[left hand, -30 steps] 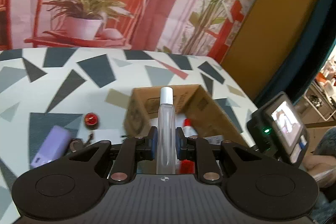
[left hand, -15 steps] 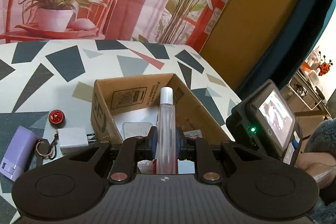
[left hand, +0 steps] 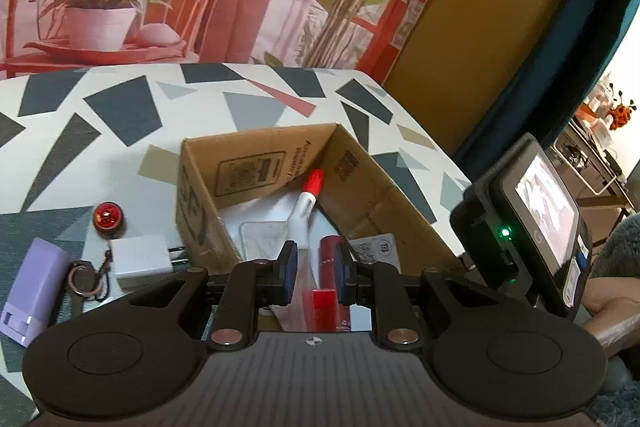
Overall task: Organize rigid objects
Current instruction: 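Open the left tool to drop the bottle into the box, then move the left tool back to the gold foil card on the table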
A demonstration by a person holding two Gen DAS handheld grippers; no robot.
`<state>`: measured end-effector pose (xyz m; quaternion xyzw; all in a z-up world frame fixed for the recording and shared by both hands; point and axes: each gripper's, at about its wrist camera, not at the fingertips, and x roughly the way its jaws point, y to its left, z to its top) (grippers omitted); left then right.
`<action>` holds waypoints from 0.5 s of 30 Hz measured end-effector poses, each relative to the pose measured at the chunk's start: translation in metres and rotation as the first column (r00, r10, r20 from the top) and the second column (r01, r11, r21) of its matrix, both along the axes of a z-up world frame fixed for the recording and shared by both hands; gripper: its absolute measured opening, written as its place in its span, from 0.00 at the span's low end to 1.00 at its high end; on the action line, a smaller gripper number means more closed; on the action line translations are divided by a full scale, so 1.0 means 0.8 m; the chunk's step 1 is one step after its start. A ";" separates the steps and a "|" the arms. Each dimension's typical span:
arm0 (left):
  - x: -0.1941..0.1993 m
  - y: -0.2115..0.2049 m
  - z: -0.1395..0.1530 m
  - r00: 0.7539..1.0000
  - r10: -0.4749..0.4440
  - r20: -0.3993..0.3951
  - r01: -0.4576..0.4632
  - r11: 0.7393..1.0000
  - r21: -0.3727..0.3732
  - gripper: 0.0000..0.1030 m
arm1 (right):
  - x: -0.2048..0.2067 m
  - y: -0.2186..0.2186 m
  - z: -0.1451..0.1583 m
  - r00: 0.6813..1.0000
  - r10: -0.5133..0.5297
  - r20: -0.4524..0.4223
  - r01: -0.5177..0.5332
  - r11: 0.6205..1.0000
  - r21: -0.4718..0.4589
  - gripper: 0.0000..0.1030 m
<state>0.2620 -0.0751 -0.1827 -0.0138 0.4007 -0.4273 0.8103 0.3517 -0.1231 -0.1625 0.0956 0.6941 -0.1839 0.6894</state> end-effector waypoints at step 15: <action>0.003 0.082 0.025 0.983 0.180 0.018 -0.180 0.983 -0.037 0.23 | 0.000 -0.001 0.001 1.000 -0.002 0.000 0.002 1.000 0.000 1.00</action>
